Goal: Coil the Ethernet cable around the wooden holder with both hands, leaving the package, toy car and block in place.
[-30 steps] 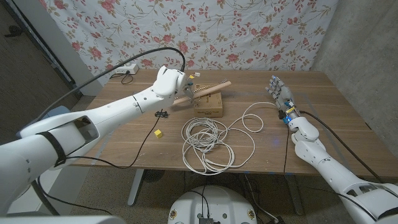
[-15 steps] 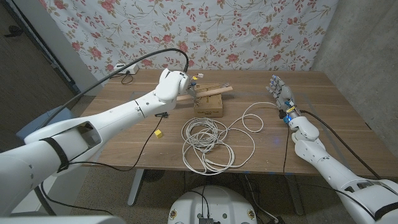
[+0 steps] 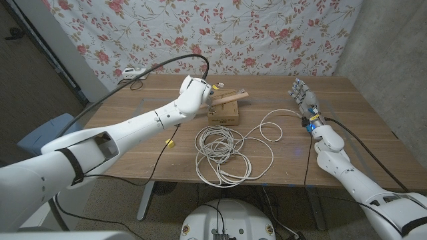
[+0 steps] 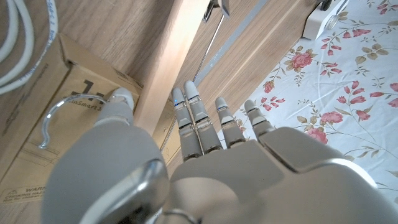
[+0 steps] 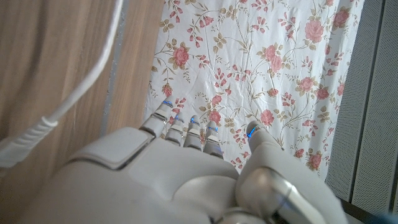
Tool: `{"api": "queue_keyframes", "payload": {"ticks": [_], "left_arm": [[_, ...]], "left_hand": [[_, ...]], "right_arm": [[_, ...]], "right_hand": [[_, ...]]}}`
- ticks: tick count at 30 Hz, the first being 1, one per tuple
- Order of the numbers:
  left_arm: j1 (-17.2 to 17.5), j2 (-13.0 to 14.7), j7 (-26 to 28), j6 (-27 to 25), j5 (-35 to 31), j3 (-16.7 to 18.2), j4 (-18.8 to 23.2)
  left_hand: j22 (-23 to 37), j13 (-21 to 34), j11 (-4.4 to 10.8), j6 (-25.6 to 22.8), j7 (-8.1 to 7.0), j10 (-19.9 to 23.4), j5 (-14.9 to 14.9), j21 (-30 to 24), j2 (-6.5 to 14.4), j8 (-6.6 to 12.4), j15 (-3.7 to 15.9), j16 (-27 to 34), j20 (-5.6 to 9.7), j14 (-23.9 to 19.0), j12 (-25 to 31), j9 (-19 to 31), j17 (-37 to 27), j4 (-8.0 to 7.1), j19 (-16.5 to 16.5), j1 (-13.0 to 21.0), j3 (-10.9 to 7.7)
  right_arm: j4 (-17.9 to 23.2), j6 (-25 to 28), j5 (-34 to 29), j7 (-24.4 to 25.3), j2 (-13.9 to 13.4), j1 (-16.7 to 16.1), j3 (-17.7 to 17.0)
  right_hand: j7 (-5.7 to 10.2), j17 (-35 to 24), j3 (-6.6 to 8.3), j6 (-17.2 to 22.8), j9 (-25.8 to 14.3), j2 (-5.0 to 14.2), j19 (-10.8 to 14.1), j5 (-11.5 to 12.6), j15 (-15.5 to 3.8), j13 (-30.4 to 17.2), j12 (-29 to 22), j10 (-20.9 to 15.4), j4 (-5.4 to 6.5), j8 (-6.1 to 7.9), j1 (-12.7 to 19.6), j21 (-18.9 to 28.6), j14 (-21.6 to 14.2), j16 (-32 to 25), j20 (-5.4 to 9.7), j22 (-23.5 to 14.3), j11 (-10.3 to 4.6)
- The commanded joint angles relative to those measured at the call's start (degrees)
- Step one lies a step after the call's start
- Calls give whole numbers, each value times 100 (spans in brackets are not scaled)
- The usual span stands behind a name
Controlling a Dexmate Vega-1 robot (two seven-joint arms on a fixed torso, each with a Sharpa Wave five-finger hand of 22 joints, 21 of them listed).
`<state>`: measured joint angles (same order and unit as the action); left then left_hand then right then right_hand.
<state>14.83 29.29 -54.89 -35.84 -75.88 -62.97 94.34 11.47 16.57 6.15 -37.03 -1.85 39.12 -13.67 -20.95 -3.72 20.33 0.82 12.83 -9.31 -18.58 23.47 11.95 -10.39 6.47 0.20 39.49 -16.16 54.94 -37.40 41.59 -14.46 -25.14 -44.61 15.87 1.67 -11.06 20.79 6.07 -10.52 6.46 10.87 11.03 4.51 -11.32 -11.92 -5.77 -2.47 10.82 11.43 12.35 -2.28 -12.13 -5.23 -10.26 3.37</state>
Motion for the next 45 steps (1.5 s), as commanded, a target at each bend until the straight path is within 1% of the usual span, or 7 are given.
{"api": "queue_keyframes", "payload": {"ticks": [1, 8, 12, 16, 26, 38, 45], "left_arm": [[96, -330, -529, 154, -770, -16, -381], [183, -384, -600, 168, -997, 60, -438], [319, -307, -390, 13, -1333, 166, -273], [354, -327, -450, 44, -1507, 315, -235], [455, -300, -309, 134, -1725, 736, 102], [439, -389, -996, 486, -2070, 1126, 484], [449, -467, -1414, 734, -2119, 1164, 352]], "left_hand": [[9, -32, 12, -95, 17, 208, -28, -19, 13, -14, 45, 43, 1, -125, 4, -19, -3, -4, 67, -30, 37], [6, -93, 69, -141, 21, 645, -31, -16, 44, -62, 153, 75, 6, -338, 60, -54, 5, -13, 128, -56, 60], [17, -114, -261, 1400, -146, -856, -66, 165, -25, -893, -76, -148, -165, 259, -765, -81, -41, -150, -91, -443, 320], [28, -99, -412, 1823, -37, -1192, -94, 256, -13, -1007, -211, -198, -238, 550, -912, -82, -57, -292, -251, -727, 447], [47, -67, -432, 1754, 48, -1170, -133, 279, 56, -883, -233, -143, -254, 596, -890, -76, -60, -400, -254, -927, 525], [40, -22, -359, 1541, 23, -1001, -177, 292, 119, -808, -172, -115, -238, 533, -826, -76, -33, -253, -198, -693, 460], [29, 2, -189, 1258, -80, -795, -225, 287, -2, -714, -47, -74, -184, 422, -755, -78, -21, -11, -100, -342, 439]], "right_arm": [[56, -206, 25, -33, -14, -61, -67], [3, -148, 36, -102, -20, 33, -50], [-115, -106, 4, -105, 5, 138, -17], [-247, -92, -7, -161, 43, 234, 17], [-602, -128, -20, -219, 182, 472, 56], [-646, -160, -102, -130, 199, 553, 87], [-572, -242, -121, 3, 222, 480, 65]], "right_hand": [[22, -14, 30, 76, -21, -30, 68, 39, 21, -32, -45, -85, -3, 45, 14, 38, -79, -62, 5, -13, 25], [32, -14, 35, 92, -21, -31, 82, 43, 17, -33, -38, -79, -6, 48, 8, 39, -89, -56, 6, -14, 20], [45, -13, 38, 111, -21, -31, 84, 46, 20, -33, -34, -76, -9, 54, 7, 37, -80, -47, 7, -15, 12], [50, -12, 41, 117, -21, -31, 84, 48, 23, -33, -31, -76, -11, 54, 5, 35, -82, -43, 9, -15, 22], [52, -12, 47, 122, -21, -32, 82, 52, 18, -34, -18, -55, -16, 51, -1, 28, -80, -30, 14, -16, -4], [69, -14, 51, 113, -21, -34, 81, 55, 19, -35, -1, -23, -18, 42, -13, 21, -73, -17, 23, -17, 1], [102, -16, 50, 91, -21, -37, 84, 57, 15, -36, 10, 2, -15, 31, -25, 19, -84, -16, 24, -17, -3]]}}
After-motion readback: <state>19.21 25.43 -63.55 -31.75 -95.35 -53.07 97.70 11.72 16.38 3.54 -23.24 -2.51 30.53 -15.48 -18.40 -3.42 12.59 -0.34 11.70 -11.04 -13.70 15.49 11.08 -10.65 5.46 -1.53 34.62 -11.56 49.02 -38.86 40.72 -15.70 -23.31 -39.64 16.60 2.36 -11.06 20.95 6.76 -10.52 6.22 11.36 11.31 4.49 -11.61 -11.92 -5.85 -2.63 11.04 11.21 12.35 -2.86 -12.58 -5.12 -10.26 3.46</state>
